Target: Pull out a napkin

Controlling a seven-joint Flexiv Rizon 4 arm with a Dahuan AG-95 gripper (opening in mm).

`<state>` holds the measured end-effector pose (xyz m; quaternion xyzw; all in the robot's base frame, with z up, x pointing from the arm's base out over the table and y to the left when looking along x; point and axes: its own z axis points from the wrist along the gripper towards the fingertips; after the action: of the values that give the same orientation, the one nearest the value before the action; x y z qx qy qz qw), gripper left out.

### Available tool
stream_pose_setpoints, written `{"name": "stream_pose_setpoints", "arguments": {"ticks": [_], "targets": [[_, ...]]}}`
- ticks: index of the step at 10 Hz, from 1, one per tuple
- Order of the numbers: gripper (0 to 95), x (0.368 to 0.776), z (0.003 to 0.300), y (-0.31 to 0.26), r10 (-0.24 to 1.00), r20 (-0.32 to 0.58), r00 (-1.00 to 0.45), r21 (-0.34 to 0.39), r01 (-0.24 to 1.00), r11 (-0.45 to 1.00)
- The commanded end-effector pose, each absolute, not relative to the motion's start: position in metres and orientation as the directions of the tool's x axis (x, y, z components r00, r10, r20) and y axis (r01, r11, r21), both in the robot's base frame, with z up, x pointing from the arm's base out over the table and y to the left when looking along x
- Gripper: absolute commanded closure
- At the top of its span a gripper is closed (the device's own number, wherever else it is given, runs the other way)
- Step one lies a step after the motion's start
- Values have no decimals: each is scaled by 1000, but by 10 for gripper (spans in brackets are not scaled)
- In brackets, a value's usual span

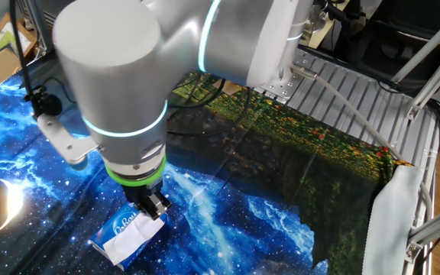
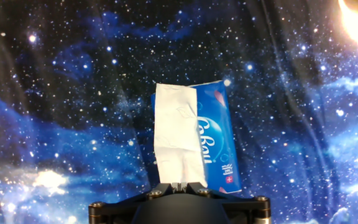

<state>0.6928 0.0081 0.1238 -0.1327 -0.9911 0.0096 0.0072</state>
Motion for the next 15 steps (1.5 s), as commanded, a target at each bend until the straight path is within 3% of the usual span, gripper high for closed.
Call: {"name": "stream_pose_setpoints", "arguments": {"ticks": [1,15], "targets": [[950,700,126,8,258,29,-966,-23,257,966],[950,731,95,16,318,3,-948,-40,318,947]]}}
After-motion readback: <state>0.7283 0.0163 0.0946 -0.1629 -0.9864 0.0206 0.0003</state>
